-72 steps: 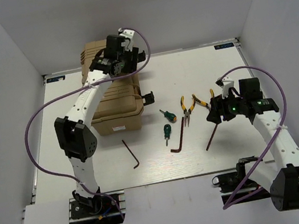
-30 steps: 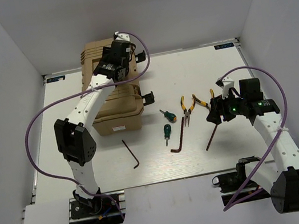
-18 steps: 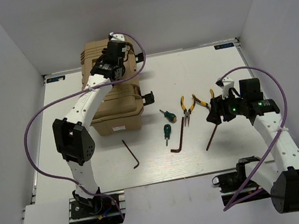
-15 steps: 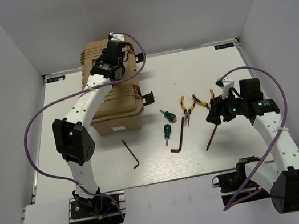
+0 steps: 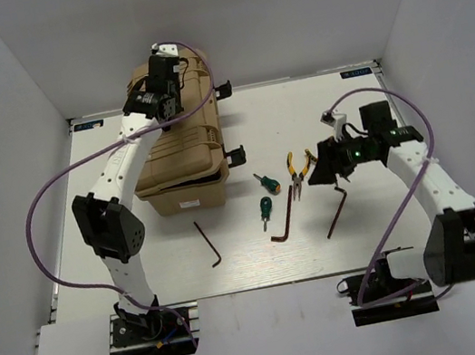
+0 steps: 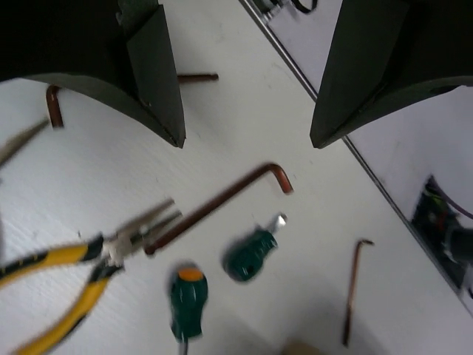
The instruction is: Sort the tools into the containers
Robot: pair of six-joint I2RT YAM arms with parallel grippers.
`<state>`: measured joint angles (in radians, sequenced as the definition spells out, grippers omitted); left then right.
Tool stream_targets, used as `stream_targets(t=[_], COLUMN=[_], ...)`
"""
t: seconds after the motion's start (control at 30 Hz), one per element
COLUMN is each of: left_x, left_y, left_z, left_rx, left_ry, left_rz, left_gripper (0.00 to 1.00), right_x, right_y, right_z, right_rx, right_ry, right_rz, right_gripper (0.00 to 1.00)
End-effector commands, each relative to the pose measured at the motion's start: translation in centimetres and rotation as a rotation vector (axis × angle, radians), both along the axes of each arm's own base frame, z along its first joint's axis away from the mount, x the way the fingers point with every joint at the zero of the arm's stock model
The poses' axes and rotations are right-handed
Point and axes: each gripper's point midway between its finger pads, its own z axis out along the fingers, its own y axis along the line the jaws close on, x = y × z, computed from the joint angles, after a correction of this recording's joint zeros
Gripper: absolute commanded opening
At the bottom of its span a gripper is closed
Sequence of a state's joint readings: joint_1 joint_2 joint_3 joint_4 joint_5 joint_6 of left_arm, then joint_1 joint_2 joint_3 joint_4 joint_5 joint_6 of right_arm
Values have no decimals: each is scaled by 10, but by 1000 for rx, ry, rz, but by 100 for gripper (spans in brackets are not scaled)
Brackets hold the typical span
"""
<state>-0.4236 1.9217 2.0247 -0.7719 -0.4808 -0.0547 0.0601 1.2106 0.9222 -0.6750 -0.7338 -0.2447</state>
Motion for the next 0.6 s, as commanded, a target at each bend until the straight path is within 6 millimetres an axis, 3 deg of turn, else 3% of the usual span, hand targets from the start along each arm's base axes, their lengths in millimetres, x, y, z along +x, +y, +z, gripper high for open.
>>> stream_targets(t=[0.0, 0.03, 0.1, 0.17, 0.2, 0.23, 0.27, 0.33, 0.37, 0.47, 0.57], left_x=[-37, -42, -45, -52, -54, -56, -59, -59, -61, -57, -56], left_y=[12, 17, 28, 38, 38, 46, 47, 52, 53, 57, 61], left_z=[156, 165, 158, 166, 161, 163, 171, 169, 171, 167, 160], left_rx=[-194, -199, -181, -186, -183, -179, -181, -174, -173, -166, -161], left_ry=[-376, -401, -392, -420, -413, -420, -441, -432, -431, -422, -414], left_rz=[-1, 12, 45, 67, 67, 86, 83, 93, 93, 104, 113], left_gripper=[0, 0, 0, 0, 0, 0, 0, 0, 0, 0, 0], right_x=[29, 40, 53, 72, 80, 84, 93, 98, 114, 126, 128], right_y=[33, 41, 66, 86, 102, 109, 131, 146, 155, 173, 184], right_z=[51, 43, 57, 46, 63, 63, 63, 64, 60, 49, 37], right_rx=[164, 197, 267, 277, 283, 282, 275, 274, 274, 262, 236], right_ry=[-38, 17, 60, 84, 32, 35, 52, 64, 85, 103, 132], right_rz=[68, 79, 98, 90, 126, 132, 145, 153, 126, 115, 112], right_gripper=[74, 74, 71, 69, 69, 69, 69, 71, 73, 73, 73])
